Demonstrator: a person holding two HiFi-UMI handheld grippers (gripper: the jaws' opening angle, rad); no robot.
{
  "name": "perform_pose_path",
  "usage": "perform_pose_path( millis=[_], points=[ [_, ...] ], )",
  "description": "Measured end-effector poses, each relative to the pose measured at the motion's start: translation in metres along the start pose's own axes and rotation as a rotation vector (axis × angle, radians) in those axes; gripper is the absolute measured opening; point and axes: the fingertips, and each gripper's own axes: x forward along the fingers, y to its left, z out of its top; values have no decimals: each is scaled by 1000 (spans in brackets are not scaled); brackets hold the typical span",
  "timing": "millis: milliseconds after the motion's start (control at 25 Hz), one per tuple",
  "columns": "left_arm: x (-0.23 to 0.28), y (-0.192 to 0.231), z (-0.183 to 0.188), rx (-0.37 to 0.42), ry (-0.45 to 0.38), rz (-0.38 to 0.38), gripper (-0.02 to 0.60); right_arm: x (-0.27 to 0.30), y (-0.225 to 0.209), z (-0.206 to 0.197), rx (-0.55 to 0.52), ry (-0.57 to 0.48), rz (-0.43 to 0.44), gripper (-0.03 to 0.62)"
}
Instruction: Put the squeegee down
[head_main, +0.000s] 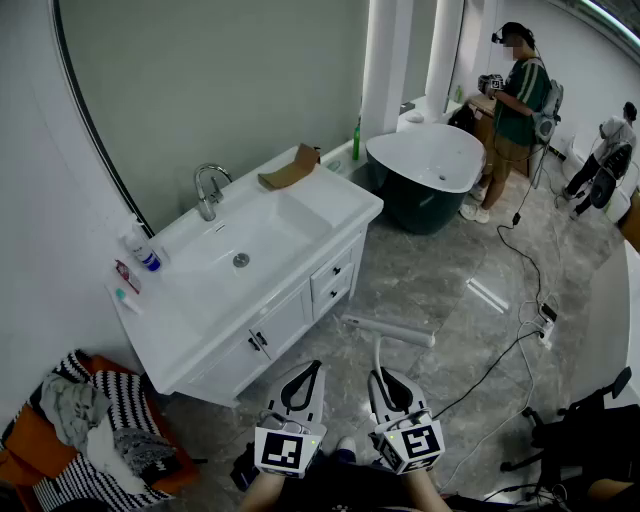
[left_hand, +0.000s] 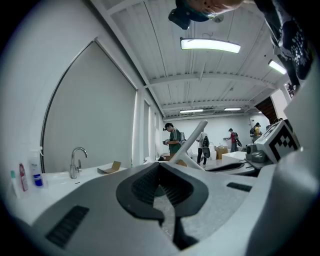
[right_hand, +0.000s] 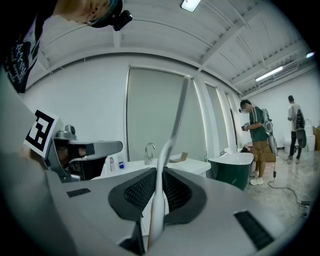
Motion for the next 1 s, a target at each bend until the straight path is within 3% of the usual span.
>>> perform_pose_path(
  millis=[320,640,840,1000],
  points=[
    [-6,1,-5,-21,50,0,5,0,9,19,55,-40,18,54],
    [-3,6,-5,-31,40,16,5,4,9,20,113,-43,37,54],
    [7,-2,-6,-30,36,10,5,5,1,29,231,-68,74,55],
    [16,-12,-8,-34,24,15,5,6,-10,33,257,-102,104,55]
  ],
)
